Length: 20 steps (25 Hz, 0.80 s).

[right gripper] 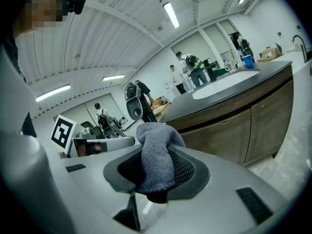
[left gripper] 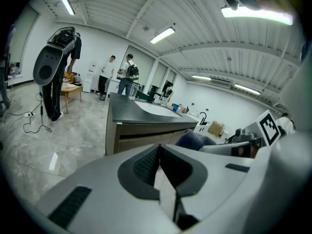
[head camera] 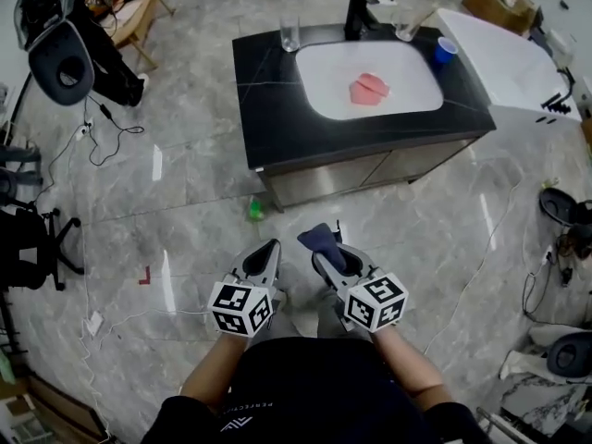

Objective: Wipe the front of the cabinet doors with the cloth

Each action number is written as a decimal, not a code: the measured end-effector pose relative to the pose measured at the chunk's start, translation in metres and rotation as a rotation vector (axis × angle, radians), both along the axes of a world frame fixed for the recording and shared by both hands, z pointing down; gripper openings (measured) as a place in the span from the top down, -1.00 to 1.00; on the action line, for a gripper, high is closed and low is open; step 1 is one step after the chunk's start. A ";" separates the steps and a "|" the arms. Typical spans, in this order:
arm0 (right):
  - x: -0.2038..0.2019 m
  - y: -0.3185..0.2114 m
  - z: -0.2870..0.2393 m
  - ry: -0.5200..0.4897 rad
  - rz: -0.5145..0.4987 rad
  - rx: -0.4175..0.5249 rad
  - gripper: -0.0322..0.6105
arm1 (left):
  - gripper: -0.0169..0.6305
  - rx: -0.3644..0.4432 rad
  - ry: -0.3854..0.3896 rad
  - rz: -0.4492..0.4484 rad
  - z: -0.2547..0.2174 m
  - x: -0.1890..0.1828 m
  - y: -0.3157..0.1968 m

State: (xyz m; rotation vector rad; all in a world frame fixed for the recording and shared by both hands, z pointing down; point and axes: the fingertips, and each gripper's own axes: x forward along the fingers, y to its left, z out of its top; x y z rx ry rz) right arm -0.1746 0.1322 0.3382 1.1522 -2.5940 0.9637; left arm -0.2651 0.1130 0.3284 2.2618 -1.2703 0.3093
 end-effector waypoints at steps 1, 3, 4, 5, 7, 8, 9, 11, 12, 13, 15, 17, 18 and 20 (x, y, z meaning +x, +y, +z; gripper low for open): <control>0.004 -0.003 0.004 -0.002 -0.012 -0.008 0.52 | 0.92 -0.003 -0.004 -0.015 0.003 0.004 -0.002; 0.011 -0.006 0.013 0.002 -0.049 -0.026 0.52 | 0.92 -0.012 -0.013 -0.046 0.009 0.010 -0.004; 0.013 -0.008 0.016 0.007 -0.072 -0.032 0.52 | 0.92 -0.016 -0.019 -0.062 0.012 0.011 -0.006; 0.015 -0.012 0.020 0.011 -0.096 -0.036 0.52 | 0.92 -0.017 -0.025 -0.079 0.015 0.013 -0.010; 0.019 -0.018 0.026 0.016 -0.141 -0.042 0.52 | 0.92 -0.019 -0.033 -0.114 0.020 0.016 -0.017; 0.021 -0.020 0.030 0.018 -0.160 -0.045 0.52 | 0.92 -0.020 -0.035 -0.131 0.023 0.017 -0.020; 0.023 -0.022 0.033 0.020 -0.178 -0.049 0.52 | 0.92 -0.020 -0.038 -0.149 0.026 0.019 -0.021; 0.025 -0.026 0.040 0.020 -0.209 -0.054 0.52 | 0.92 -0.019 -0.045 -0.185 0.031 0.021 -0.022; 0.025 -0.029 0.043 0.018 -0.224 -0.057 0.52 | 0.92 -0.017 -0.049 -0.202 0.033 0.021 -0.022; 0.025 -0.031 0.046 0.016 -0.238 -0.061 0.52 | 0.92 -0.016 -0.053 -0.218 0.034 0.022 -0.022; 0.026 -0.036 0.053 0.017 -0.264 -0.072 0.52 | 0.92 -0.011 -0.057 -0.244 0.036 0.023 -0.022; 0.023 -0.041 0.061 0.021 -0.285 -0.082 0.52 | 0.92 -0.010 -0.061 -0.262 0.037 0.023 -0.021; 0.020 -0.043 0.065 0.023 -0.295 -0.087 0.52 | 0.92 -0.011 -0.062 -0.270 0.039 0.022 -0.021; 0.010 -0.046 0.072 0.023 -0.313 -0.093 0.52 | 0.92 -0.018 -0.061 -0.282 0.043 0.015 -0.018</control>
